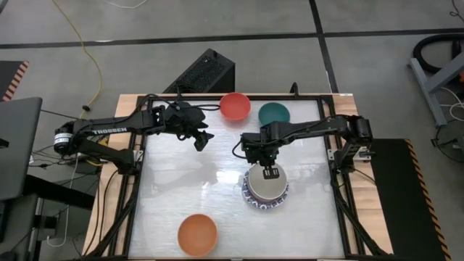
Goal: Nest bowls inside each other by size order
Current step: Stack the white bowl into the blue bowl
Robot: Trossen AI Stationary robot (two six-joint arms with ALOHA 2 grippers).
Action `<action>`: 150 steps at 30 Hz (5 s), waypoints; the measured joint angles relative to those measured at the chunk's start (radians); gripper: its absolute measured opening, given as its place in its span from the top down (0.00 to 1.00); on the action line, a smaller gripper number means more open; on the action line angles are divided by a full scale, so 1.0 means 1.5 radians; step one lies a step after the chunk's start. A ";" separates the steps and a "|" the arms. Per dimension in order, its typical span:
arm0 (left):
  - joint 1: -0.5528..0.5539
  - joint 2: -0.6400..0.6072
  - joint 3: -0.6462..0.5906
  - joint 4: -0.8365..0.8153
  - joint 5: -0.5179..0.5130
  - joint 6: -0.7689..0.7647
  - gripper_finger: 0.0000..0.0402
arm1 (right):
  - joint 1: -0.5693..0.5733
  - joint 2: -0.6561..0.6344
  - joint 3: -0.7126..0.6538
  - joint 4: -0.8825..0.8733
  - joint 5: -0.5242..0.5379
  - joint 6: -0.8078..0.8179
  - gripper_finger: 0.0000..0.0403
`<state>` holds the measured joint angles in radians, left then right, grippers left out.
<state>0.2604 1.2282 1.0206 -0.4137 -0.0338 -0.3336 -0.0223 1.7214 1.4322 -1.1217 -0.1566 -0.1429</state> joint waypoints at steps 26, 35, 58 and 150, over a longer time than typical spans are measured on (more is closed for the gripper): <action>0.000 0.000 0.000 0.000 -0.018 -0.019 0.37 | 0.000 0.001 -0.001 -0.042 0.036 0.003 0.98; 0.000 0.000 0.000 0.001 -0.018 -0.020 0.37 | 0.000 0.002 -0.001 -0.064 0.056 0.009 0.96; 0.000 0.000 0.000 0.001 -0.018 -0.018 0.37 | -0.026 0.003 0.020 -0.070 0.013 0.007 0.65; 0.000 0.000 0.000 -0.029 -0.018 -0.007 0.37 | 0.189 -0.200 -0.151 -0.047 0.086 0.441 0.99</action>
<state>0.2604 1.2282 1.0206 -0.4576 -0.0604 -0.3443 0.2615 1.4211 1.2053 -1.1929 -0.0269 0.5188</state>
